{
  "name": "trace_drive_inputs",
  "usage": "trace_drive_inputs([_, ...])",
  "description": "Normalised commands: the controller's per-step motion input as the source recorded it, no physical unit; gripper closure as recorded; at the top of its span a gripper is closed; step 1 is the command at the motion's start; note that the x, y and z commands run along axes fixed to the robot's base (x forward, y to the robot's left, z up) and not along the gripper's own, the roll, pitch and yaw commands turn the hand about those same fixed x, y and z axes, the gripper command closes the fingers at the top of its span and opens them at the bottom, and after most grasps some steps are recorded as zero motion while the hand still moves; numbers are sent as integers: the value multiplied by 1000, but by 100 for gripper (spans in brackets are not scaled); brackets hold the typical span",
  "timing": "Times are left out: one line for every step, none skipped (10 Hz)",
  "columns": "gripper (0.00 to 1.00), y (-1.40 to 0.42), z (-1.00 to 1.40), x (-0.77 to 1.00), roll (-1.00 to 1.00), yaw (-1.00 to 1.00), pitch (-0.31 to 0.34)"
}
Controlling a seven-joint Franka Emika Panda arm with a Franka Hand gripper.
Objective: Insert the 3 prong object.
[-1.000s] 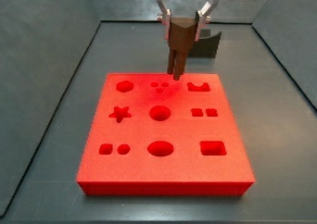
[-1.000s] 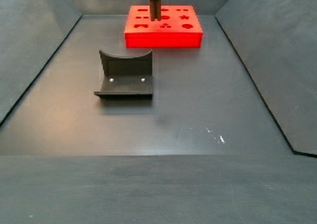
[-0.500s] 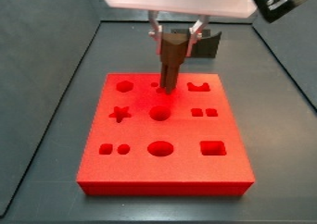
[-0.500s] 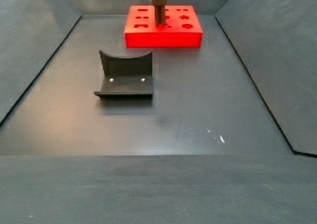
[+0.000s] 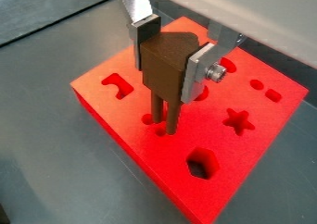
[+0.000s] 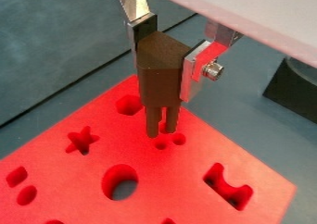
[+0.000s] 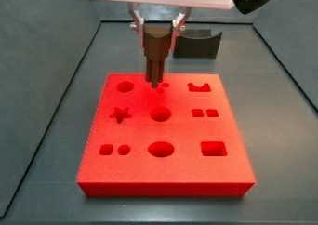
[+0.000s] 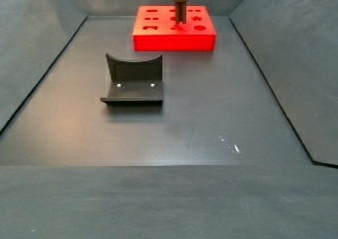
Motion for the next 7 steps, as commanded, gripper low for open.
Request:
trace_drive_inputs([100,203,63,777,-41,-331,79])
trace_drive_inputs([100,306,57,717,-140,-431,21])
trace_drive_inputs([100,0,-3,103,-49,-423,0])
trace_drive_inputs([100,0,-91,0,-96,-443,-97])
trace_drive_inputs([100,0,-77,-11,-220,-431,-224])
trace_drive_inputs([100,0,-60,0,-151,-337,-196])
trace_drive_inputs([100,0,-100,-106,-61,-263,-129])
